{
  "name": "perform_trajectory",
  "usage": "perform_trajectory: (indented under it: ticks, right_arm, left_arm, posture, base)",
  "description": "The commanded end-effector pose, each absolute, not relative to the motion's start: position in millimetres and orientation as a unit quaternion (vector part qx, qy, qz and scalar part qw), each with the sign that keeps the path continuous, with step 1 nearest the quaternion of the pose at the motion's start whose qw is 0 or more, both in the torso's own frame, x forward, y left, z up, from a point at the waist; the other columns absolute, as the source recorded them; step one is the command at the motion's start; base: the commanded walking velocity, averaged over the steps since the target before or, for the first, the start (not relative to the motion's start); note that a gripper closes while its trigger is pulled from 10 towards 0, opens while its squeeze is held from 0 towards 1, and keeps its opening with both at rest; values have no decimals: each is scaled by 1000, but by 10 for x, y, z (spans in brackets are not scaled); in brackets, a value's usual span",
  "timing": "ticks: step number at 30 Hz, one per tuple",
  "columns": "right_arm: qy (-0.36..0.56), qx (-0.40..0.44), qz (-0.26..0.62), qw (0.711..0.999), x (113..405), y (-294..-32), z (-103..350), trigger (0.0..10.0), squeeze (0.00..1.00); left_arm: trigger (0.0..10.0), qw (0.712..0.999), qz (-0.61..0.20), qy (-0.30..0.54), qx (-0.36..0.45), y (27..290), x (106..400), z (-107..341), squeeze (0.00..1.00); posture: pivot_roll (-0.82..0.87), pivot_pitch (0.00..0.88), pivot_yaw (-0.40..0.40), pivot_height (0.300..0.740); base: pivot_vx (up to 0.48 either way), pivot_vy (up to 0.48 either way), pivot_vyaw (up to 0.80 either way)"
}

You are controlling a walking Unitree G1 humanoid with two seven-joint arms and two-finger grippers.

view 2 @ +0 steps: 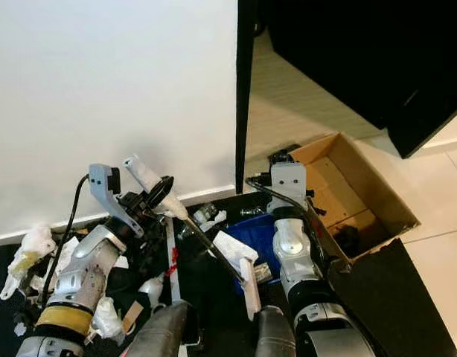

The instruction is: Sweep floor

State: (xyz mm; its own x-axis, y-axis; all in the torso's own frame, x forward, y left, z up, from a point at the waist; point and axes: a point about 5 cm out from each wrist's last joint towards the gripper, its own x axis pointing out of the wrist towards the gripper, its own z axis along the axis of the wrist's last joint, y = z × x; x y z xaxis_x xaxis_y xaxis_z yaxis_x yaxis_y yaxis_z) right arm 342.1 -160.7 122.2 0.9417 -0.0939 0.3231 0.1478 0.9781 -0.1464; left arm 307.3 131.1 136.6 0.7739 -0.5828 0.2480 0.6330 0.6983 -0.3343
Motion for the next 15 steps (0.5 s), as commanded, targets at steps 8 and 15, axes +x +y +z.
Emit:
perform_trajectory:
  ticks: [8, 15]
  right_arm:
    - [-130, -67, -62, 987, 3374, -1599, 1083, 10000, 0]
    - [-130, -66, -63, 987, 3375, -1609, 1088, 10000, 0]
  left_arm:
    - [10000, 923, -354, -110, -104, 1717, 2906, 1757, 0]
    - [10000, 941, -321, -109, -22, 1966, 2873, 1779, 0]
  posture:
    - [226, 335, 99, 740]
    - [230, 337, 95, 740]
  base:
    - [0, 0, 0]
    - [0, 0, 0]
